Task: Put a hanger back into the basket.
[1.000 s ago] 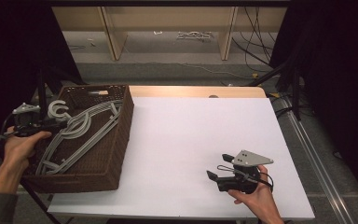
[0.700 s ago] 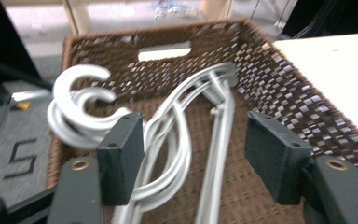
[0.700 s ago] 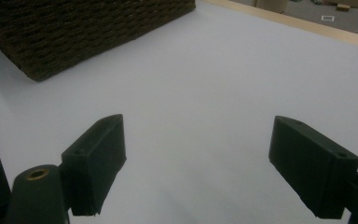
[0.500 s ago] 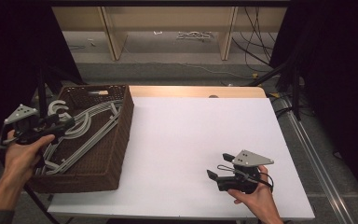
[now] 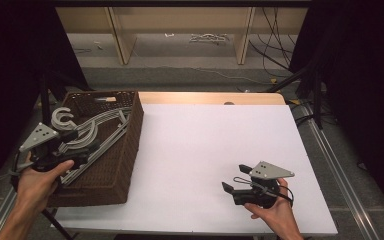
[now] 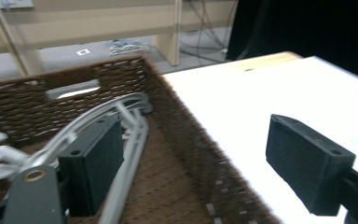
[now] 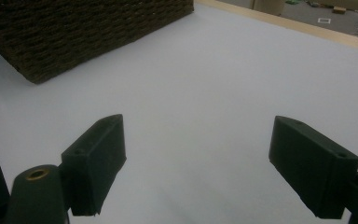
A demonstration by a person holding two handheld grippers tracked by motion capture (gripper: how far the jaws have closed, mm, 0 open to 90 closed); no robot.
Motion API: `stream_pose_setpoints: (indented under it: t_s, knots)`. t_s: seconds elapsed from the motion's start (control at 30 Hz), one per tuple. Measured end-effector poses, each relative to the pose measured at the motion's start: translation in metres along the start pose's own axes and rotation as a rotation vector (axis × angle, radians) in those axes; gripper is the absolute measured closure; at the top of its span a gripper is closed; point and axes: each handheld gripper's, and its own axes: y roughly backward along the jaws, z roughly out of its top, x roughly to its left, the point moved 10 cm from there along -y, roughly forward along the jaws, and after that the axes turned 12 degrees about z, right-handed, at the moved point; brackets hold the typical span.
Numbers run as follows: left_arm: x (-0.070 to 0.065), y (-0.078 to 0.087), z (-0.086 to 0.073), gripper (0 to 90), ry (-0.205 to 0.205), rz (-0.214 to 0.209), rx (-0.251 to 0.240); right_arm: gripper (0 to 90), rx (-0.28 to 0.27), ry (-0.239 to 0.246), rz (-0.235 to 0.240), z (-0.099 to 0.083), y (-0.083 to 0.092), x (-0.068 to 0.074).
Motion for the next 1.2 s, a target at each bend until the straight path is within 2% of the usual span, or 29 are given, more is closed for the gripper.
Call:
stream_pose_setpoints:
  t_s: [0.17, 0.4, 0.53, 0.63, 0.83, 0.87, 0.93, 0.97, 1.07, 1.2]
  knots:
    - [-0.022, 0.000, -0.004, 19.0, -0.046, -0.018, -0.033, 19.6, -0.006, -0.004, -0.002, 0.000, 0.000, -0.001]
    - [-0.045, -0.005, -0.012, 19.3, -0.012, -0.081, -0.086, 19.6, -0.018, -0.010, -0.004, 0.000, 0.001, 0.000]
    - [-0.056, -0.007, -0.017, 19.0, 0.022, -0.111, -0.113, 19.6, -0.024, -0.020, 0.001, 0.000, 0.002, 0.002]
    - [-0.065, -0.009, -0.022, 18.2, 0.029, -0.138, -0.125, 19.6, -0.038, -0.015, -0.005, 0.001, 0.003, 0.002]
    - [-0.081, -0.010, -0.035, 16.7, -0.035, -0.173, -0.138, 19.1, -0.081, -0.009, -0.013, 0.005, 0.005, 0.003]
    - [-0.083, -0.010, -0.037, 16.5, -0.042, -0.178, -0.141, 18.8, -0.074, -0.011, -0.014, 0.004, 0.006, 0.003]
    - [-0.087, -0.009, -0.040, 16.4, -0.049, -0.186, -0.148, 18.5, -0.100, -0.013, -0.007, 0.006, 0.006, 0.004]
    - [-0.088, -0.008, -0.042, 16.4, -0.058, -0.190, -0.152, 18.3, -0.096, -0.010, -0.012, 0.005, 0.007, 0.004]
    - [-0.092, -0.006, -0.048, 16.4, -0.054, -0.193, -0.162, 17.9, -0.112, -0.012, -0.018, 0.005, 0.010, 0.005]
    - [-0.098, -0.005, -0.062, 16.3, -0.073, -0.207, -0.154, 17.6, -0.141, -0.008, -0.015, 0.005, 0.012, 0.006]
